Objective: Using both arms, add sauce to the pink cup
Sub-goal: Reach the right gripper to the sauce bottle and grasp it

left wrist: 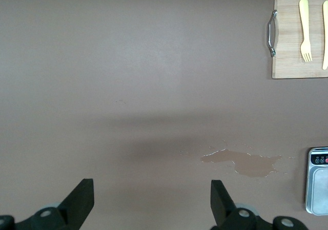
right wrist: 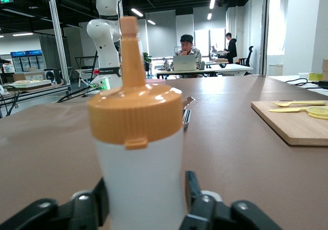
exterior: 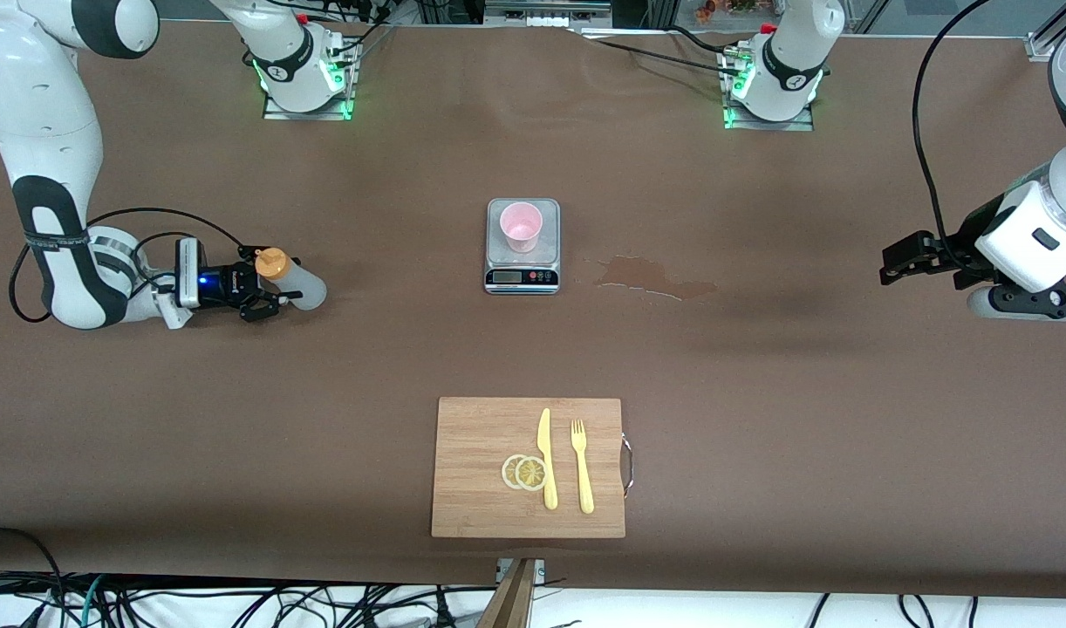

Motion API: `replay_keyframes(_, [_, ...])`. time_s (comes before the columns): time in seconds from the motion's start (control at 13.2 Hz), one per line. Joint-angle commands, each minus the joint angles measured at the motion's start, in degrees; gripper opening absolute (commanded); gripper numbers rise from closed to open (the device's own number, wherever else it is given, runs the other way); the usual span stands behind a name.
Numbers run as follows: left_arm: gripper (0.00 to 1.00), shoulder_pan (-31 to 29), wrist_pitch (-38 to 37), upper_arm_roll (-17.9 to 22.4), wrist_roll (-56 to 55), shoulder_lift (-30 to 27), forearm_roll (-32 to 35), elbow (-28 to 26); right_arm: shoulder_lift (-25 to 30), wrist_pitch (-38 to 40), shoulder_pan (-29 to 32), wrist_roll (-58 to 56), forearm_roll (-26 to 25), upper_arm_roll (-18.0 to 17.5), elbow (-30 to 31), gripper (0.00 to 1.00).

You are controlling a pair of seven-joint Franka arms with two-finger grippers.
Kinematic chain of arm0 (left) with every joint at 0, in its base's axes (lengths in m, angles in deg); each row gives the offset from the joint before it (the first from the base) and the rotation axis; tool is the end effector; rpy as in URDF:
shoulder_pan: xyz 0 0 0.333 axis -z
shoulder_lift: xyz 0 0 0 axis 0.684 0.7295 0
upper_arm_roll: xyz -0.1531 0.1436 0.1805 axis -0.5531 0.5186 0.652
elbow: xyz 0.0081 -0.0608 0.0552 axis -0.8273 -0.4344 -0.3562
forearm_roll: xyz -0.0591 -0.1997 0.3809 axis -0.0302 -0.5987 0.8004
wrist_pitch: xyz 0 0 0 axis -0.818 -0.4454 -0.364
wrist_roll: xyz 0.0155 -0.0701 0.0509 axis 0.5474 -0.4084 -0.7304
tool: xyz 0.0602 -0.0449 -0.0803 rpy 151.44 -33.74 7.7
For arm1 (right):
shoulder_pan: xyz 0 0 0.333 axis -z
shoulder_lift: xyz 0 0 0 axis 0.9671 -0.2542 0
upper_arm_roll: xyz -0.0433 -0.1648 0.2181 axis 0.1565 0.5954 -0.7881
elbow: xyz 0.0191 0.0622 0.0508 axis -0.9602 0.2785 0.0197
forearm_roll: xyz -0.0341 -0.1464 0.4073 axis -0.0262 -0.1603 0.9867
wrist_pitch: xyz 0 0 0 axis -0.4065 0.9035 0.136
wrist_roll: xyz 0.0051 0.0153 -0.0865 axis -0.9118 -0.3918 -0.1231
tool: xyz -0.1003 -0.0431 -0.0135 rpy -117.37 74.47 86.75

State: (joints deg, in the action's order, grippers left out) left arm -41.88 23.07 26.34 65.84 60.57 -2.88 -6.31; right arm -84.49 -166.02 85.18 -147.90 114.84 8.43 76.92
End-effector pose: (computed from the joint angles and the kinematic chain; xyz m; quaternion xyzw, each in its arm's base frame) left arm 0.6490 -0.0357 0.5249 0.9996 -0.0075 -0.0201 0.0190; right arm 0.5144 -0.0776 0.0364 -0.4991 -0.5613 -0.4024 0.5234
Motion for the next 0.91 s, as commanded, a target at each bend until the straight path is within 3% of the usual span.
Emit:
replay_keyframes(0.0, [1.00,-0.4,-1.0,-0.3,1.1,0.2,1.1,1.0,0.4,1.2,-0.3,6.5,0.9,-0.1,-1.2,0.12])
replay_keyframes(0.23, [1.00,-0.5,-1.0,-0.3,1.1,0.2,0.3,1.0,4.5,-0.6,-4.2,16.7,0.9,0.0,-1.7,0.12])
replay_keyframes(0.53, [1.00,-0.5,-1.0,-0.3,1.1,0.2,0.2,1.0,14.0,-10.2,-12.0,28.3,0.0,0.3,-1.5,0.12])
replay_keyframes(0.83, [1.00,-0.5,-1.0,-0.3,1.1,0.2,0.2,1.0,22.7,-24.3,-23.3,41.6,-11.3,0.3,-1.1,0.12])
